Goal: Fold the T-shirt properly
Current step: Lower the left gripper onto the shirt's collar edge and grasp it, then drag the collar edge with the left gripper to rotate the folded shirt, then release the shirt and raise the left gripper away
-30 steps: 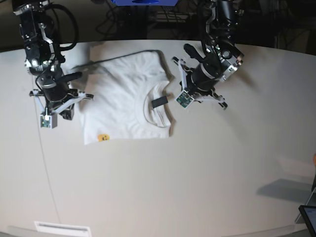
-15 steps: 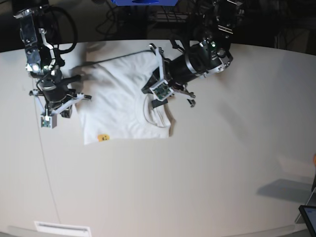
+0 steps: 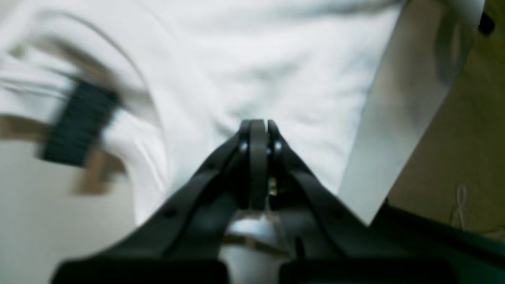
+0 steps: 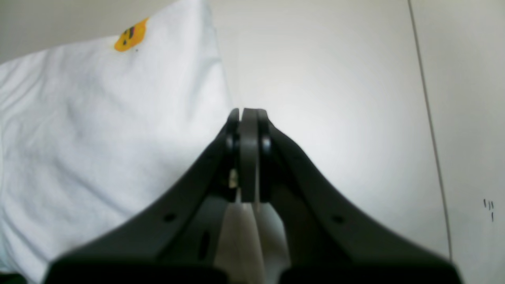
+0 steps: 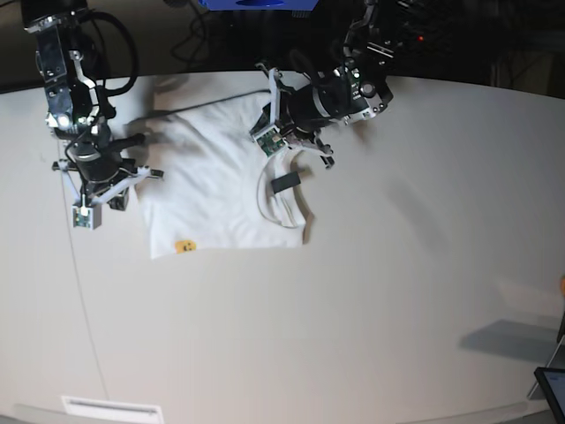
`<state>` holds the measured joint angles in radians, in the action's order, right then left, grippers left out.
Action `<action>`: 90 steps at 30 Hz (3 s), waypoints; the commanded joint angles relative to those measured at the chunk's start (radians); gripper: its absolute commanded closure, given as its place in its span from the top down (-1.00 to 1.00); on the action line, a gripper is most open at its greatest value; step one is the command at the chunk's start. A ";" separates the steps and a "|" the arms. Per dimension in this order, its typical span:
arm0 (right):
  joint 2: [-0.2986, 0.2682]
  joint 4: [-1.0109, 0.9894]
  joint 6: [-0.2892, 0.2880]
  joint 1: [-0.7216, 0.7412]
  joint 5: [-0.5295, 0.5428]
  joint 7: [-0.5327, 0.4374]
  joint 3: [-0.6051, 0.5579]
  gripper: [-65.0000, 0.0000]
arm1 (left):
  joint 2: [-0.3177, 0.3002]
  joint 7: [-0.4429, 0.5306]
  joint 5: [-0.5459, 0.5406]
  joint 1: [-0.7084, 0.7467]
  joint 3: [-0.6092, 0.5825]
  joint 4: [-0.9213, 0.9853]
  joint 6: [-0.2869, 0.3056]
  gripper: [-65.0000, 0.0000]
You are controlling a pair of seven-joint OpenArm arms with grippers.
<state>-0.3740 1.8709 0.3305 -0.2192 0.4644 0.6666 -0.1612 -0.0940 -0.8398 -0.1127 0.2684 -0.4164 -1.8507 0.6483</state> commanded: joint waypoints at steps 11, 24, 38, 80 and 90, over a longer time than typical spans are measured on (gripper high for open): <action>-0.010 0.016 -0.003 -0.007 -0.005 -0.029 0.015 -1.00 | -0.028 0.017 -0.011 -0.111 0.001 0.104 -0.052 -1.00; -0.010 0.022 -0.003 -0.046 -0.005 -0.028 0.062 -1.00 | -0.066 0.015 -0.008 -0.349 0.058 0.279 -0.049 -1.00; -0.010 0.022 -0.003 -0.046 -0.005 -0.026 0.062 -1.00 | -0.031 0.132 0.107 -0.722 -0.209 0.652 -0.049 -1.00; -0.012 0.017 -0.003 0.014 -0.006 -0.032 0.062 -1.00 | 0.251 0.397 0.284 -0.963 0.037 0.825 -0.041 -1.00; -0.038 0.014 -0.003 0.063 -0.006 -0.032 0.059 -1.00 | 0.061 0.219 0.290 -0.458 0.118 0.147 -0.009 -1.00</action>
<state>-0.3981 1.8706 0.3264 -0.1696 0.4644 0.6613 -0.1062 -0.0399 -0.6308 0.1795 -0.1577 -0.2996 -1.6901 0.6502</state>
